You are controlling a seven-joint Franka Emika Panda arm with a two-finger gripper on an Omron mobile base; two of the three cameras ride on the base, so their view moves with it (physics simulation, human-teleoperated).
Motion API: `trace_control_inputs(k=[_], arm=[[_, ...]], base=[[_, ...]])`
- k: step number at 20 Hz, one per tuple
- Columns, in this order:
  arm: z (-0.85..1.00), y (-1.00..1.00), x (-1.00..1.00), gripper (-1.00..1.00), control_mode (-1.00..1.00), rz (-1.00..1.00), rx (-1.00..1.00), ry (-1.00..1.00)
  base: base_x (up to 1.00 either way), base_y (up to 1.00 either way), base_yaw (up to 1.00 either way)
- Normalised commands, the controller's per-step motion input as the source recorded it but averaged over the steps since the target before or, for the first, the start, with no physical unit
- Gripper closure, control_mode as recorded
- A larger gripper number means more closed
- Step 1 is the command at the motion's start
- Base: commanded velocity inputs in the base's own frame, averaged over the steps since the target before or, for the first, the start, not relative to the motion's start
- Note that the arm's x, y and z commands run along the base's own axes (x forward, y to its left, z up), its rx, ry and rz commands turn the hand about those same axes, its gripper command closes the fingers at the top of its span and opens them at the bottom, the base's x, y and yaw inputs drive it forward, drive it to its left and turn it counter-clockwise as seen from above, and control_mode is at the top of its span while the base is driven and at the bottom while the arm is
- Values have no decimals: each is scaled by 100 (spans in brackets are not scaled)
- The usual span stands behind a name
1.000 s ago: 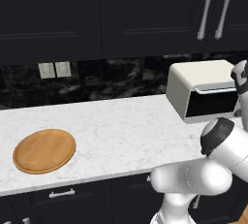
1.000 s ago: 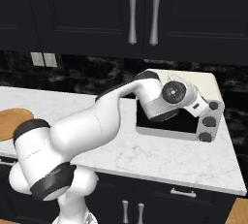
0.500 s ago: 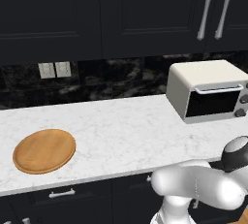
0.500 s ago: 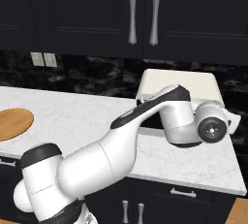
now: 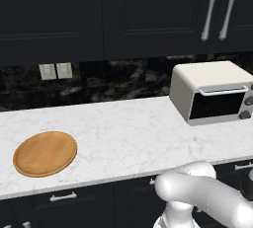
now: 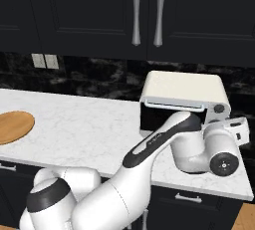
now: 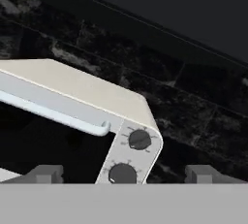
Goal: Pick up the kebab skewer and baguette bread, and place them inside the toaster oven. Close the toaster oven door and start by setting the timer.
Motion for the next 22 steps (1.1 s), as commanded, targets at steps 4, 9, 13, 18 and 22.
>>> trace_control_inputs(k=[4,9,13,18,22], arm=[[-29,-28,0,-100,-100,21,-49,-7],[-12,-10,0,-100,-100,27,-52,-4],[-9,-2,0,-100,-100,23,-47,-3],[-13,5,0,-100,-100,6,-31,-2],[-19,22,3,-100,-100,-5,-16,-2]], base=[[0,0,0],[0,0,0],[0,0,0],[0,0,0],[0,0,0]])
